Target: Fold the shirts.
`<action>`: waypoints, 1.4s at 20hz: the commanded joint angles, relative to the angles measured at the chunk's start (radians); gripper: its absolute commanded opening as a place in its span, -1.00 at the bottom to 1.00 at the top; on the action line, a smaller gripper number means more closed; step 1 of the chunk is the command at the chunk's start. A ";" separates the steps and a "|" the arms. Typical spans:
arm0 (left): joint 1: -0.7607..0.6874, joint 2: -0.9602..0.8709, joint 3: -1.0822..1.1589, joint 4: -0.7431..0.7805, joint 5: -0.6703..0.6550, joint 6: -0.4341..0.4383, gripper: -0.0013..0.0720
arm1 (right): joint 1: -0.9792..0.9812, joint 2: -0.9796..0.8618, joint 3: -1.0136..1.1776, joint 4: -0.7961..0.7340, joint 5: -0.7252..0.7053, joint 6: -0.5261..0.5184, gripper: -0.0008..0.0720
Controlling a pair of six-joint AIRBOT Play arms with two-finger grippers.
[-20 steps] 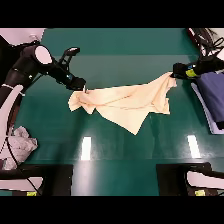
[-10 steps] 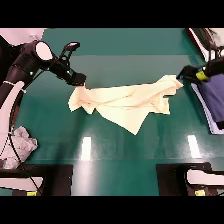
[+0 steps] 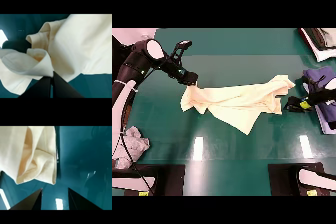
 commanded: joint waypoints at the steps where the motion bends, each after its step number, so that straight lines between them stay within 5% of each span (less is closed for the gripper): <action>1: 0.001 0.000 0.001 -0.001 -0.009 -0.001 -0.89 | -0.001 0.004 -0.064 0.002 -0.058 -0.005 0.02; 18: 0.001 0.000 0.001 -0.002 -0.034 -0.007 -0.89 | 0.066 0.002 -0.064 -0.030 -0.119 0.011 0.02; 24: 0.001 0.000 0.001 -0.002 -0.042 -0.008 -0.89 | 0.151 -0.035 -0.061 -0.032 -0.150 0.015 -0.15; 25: 0.001 0.000 0.001 -0.002 -0.045 -0.008 -0.89 | 0.151 -0.049 -0.061 -0.032 -0.136 0.020 -0.24; 28: 0.001 0.000 0.001 -0.002 -0.058 -0.008 -0.89 | 0.148 -0.047 -0.061 -0.033 -0.136 0.021 -0.93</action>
